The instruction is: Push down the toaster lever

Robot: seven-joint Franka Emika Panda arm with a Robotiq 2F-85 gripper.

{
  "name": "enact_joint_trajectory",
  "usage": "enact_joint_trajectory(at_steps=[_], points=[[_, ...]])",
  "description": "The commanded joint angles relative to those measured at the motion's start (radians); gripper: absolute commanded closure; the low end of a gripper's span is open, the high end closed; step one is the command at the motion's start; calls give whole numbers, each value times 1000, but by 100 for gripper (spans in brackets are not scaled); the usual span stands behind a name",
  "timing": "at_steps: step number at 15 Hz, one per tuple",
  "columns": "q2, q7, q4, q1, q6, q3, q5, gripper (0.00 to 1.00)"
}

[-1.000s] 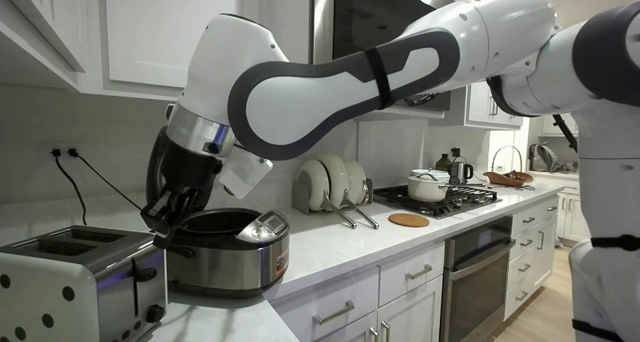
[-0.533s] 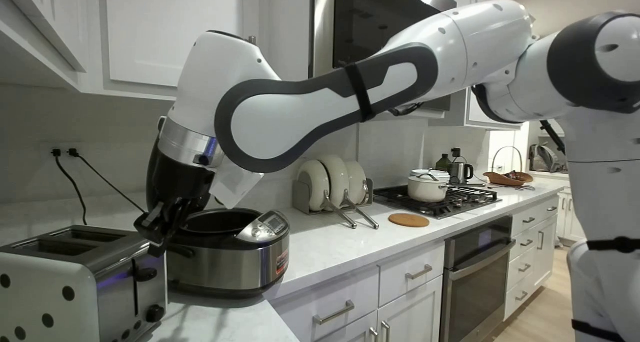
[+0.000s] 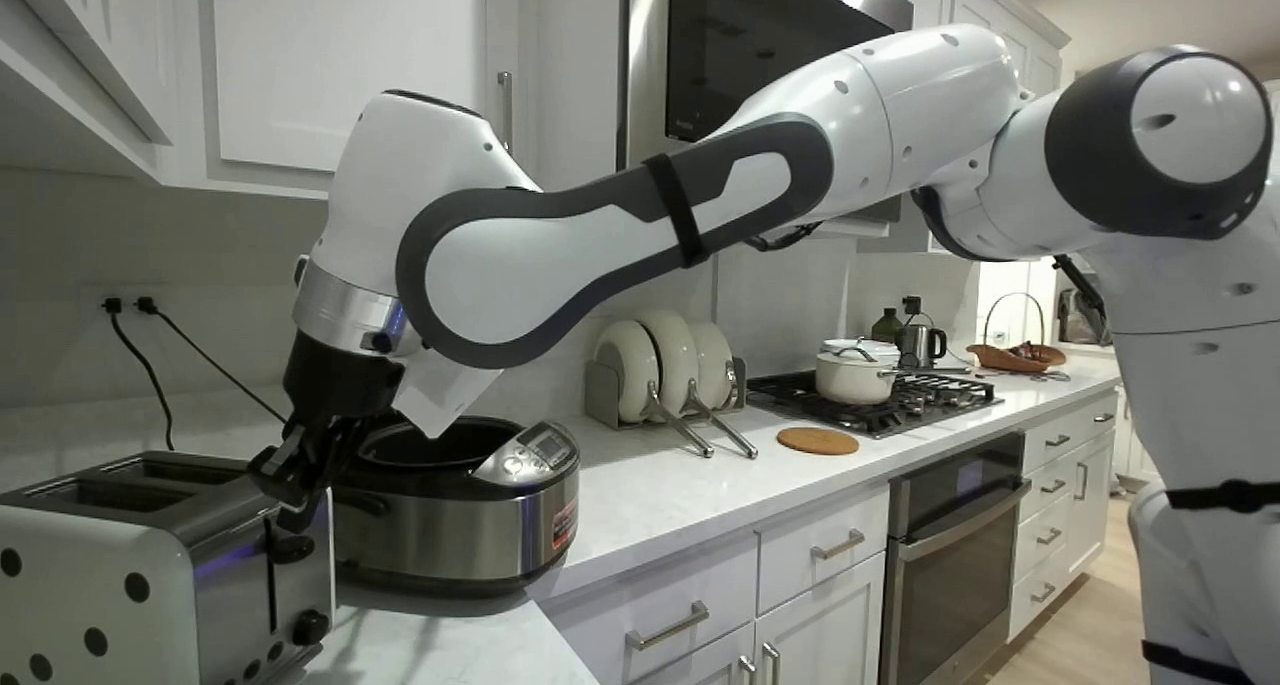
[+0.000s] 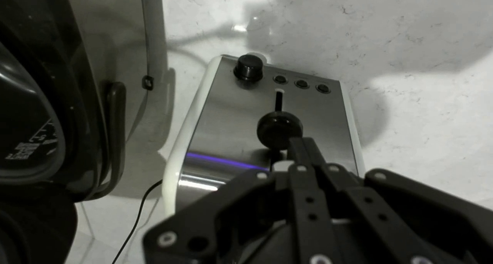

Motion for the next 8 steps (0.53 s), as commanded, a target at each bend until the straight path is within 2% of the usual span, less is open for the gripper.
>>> enact_joint_trajectory(at_steps=[1,8], points=[[42,16,66,30,-38,-26,-23,100],[94,14,111,50,-51,-58,-29,100]])
